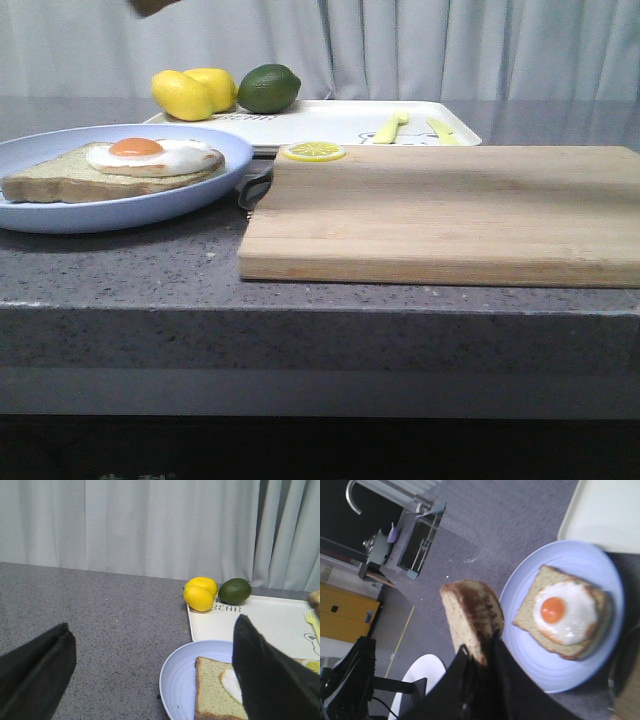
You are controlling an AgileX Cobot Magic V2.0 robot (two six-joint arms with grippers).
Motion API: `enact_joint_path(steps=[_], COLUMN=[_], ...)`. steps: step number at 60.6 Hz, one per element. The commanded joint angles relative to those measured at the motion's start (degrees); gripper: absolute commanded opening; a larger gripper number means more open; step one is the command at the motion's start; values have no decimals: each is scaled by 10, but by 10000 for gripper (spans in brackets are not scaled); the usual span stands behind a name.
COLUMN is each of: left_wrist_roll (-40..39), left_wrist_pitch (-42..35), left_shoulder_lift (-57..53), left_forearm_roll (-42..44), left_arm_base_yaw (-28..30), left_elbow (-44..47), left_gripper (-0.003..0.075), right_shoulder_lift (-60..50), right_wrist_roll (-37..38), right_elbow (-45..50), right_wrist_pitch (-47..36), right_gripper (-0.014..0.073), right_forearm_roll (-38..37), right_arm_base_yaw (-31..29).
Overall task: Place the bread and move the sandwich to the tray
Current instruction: 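Carry the bread over the egg slice and lower it on top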
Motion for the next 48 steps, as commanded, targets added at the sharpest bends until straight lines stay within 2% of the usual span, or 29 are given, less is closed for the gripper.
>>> enact_joint_path(steps=[1, 9, 15, 25, 48], left_wrist_roll=[-3, -3, -3, -3, -3], left_wrist_pitch=[-45, -45, -45, -45, -44], left_shoulder_lift=[7, 7, 7, 7, 7], left_forearm_roll=[-4, -4, -4, -4, -4], left_arm_base_yaw=[3, 3, 3, 3, 3], left_elbow=[-20, -20, -20, -20, -20], left_gripper=[616, 616, 616, 616, 616], right_shoulder_lift=[13, 70, 113, 162, 176], right_wrist_roll=[-9, -24, -35, -35, -36], right_elbow=[-19, -21, -25, -25, -24], right_wrist_pitch=[-88, -221, -264, -284, -272], right_gripper=[-69, -69, -69, -69, -67], right_forearm_roll=[79, 170, 228, 283, 279], right_arm_base_yaw=[69, 141, 157, 157, 157])
